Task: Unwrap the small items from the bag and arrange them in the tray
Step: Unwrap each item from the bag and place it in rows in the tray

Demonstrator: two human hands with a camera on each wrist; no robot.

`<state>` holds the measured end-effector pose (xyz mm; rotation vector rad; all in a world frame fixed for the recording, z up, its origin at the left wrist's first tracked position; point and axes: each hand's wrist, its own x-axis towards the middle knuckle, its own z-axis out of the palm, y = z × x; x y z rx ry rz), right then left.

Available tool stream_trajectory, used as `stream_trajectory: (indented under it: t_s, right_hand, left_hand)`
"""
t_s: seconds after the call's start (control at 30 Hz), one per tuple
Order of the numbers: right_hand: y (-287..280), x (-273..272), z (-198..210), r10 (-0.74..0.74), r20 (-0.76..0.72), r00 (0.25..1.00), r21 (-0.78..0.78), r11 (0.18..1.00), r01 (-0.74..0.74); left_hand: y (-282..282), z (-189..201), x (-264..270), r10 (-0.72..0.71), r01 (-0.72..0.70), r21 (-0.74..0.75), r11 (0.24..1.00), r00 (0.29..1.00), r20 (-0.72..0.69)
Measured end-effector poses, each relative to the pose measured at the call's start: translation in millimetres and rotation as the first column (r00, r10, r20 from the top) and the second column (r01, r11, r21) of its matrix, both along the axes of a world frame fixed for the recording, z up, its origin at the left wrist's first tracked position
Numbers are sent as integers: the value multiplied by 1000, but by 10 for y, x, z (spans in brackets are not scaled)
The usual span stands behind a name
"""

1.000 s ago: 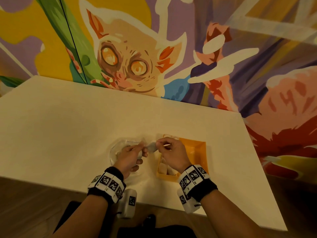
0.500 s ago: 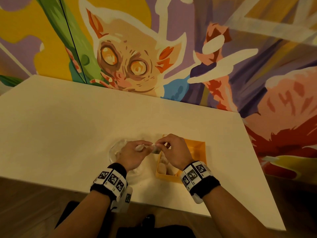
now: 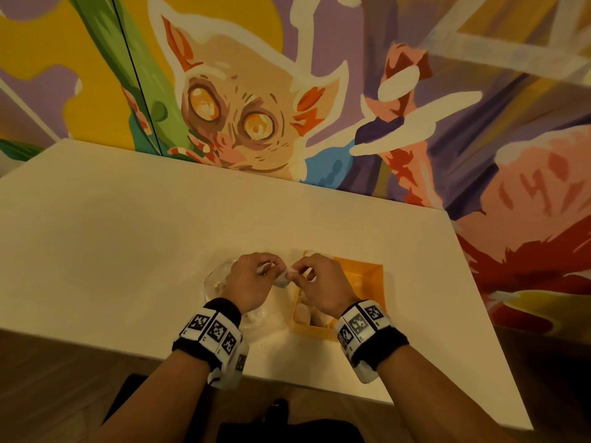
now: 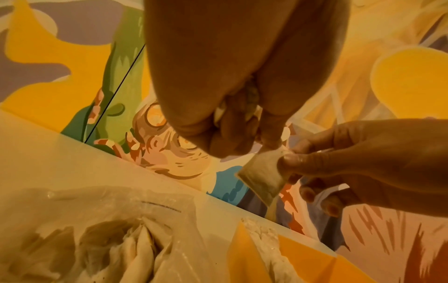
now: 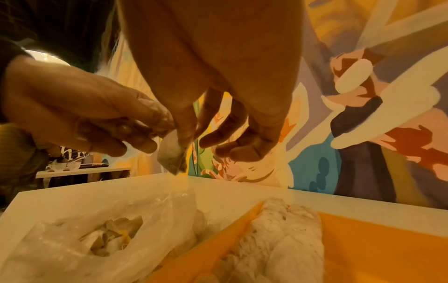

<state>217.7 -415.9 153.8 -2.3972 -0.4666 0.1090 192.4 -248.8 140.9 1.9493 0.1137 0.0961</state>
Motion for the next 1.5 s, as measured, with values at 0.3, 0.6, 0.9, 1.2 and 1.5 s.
stream_trajectory:
  t_s: [0.3, 0.6, 0.9, 1.2, 1.5]
  right_hand:
    - [-33, 12, -76, -9, -116, 993, 163, 986, 28]
    - [-182, -22, -110, -62, -265, 962, 130, 986, 100]
    - [-633, -8, -311, -207, -353, 912, -334, 939, 84]
    - [-474, -25, -579, -341, -410, 846, -487, 866, 113]
    - [-460, -8, -725, -413, -365, 835, -486, 849, 207]
  left_hand:
    - [-60, -27, 1, -87, 89, -164, 982, 996, 16]
    - [-150, -42, -11, -14, 5, -155, 988, 998, -55]
    - [-358, -434, -61, -141, 198, 141, 970, 930, -340]
    - [-478, -762, -106, -37, 249, 408, 878, 886, -462]
    - [-489, -797, -118, -25, 233, 376, 897, 876, -482]
